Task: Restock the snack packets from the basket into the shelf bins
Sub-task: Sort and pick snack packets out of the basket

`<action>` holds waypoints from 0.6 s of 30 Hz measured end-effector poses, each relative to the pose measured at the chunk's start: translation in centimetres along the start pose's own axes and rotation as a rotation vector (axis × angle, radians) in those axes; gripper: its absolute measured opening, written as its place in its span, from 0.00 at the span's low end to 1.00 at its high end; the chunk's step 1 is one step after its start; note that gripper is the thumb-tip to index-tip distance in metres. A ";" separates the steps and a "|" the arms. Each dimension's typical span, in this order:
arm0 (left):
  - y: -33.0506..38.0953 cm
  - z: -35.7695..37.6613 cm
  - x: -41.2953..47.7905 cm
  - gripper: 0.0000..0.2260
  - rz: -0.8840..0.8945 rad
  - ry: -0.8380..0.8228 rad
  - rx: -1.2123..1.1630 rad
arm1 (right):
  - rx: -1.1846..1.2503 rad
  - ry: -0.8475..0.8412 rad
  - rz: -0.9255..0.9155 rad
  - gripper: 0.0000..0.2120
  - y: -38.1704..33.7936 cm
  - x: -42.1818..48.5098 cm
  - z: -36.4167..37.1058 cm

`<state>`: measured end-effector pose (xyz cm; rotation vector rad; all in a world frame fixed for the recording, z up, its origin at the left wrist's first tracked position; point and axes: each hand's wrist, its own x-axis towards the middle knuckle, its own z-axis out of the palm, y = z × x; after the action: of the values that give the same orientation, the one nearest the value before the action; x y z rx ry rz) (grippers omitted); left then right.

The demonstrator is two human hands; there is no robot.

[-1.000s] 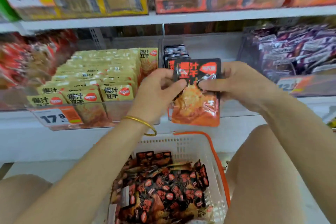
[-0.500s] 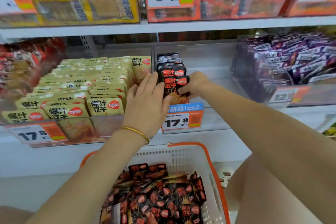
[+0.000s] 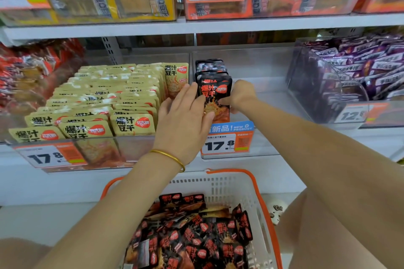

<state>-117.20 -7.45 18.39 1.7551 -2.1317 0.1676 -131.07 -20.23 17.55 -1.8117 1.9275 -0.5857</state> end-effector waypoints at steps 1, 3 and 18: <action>0.0 0.0 0.0 0.22 0.002 0.001 0.002 | -0.001 -0.012 0.004 0.20 0.0 0.0 -0.1; 0.0 0.2 0.0 0.25 0.016 0.036 -0.006 | -0.002 -0.028 0.023 0.20 0.1 0.0 -0.3; 1.9 1.3 -4.5 0.16 0.218 0.321 -0.166 | 0.286 0.237 -0.190 0.17 0.6 -9.5 -5.9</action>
<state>-118.62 -3.32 15.90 1.3028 -2.0300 0.2989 -134.38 -10.66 22.24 -1.8138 1.7145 -1.1236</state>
